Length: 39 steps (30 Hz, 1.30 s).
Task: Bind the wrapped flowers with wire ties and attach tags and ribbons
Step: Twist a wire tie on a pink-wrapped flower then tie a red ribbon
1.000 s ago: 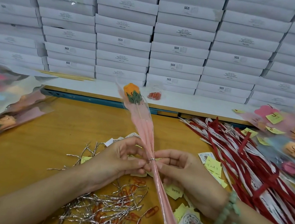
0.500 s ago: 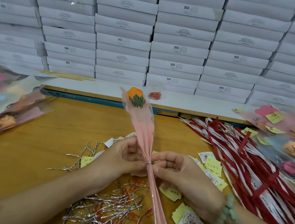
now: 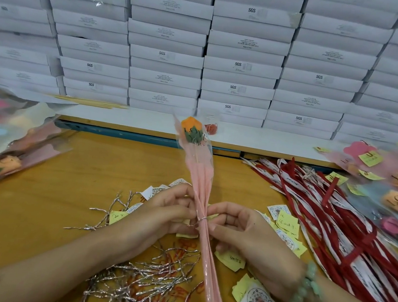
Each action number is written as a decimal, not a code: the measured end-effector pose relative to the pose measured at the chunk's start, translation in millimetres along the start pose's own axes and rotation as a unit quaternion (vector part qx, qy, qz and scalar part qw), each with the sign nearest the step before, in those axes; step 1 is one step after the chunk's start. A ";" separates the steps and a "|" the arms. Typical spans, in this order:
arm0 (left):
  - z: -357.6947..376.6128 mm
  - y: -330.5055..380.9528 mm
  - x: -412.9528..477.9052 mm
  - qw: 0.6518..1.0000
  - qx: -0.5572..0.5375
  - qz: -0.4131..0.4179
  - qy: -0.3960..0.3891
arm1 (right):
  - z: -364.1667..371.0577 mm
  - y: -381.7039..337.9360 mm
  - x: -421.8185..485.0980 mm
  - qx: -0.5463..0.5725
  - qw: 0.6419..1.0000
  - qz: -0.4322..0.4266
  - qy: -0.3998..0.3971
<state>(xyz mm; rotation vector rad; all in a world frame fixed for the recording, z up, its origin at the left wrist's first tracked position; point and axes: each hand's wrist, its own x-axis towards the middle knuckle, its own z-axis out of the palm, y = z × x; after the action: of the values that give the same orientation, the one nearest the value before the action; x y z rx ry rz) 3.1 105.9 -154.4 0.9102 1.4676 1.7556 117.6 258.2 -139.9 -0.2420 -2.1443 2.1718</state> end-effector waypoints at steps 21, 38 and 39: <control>-5.8 -8.0 0.8 0.996 0.076 0.032 0.033 | -1.7 -0.8 -1.4 0.003 1.000 -0.014 -0.015; -0.9 -3.4 -0.4 0.999 0.031 0.002 0.033 | 2.0 3.8 -1.5 -0.065 0.996 -0.067 0.008; -1.1 -3.4 0.0 0.999 0.024 0.000 0.033 | 2.2 3.7 -1.7 -0.077 0.994 -0.079 0.010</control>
<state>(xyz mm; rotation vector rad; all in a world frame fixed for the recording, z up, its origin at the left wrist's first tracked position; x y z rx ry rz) 2.4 105.9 -157.9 0.8833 1.5581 1.7722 119.1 255.6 -143.5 -0.0983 -2.2385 1.9162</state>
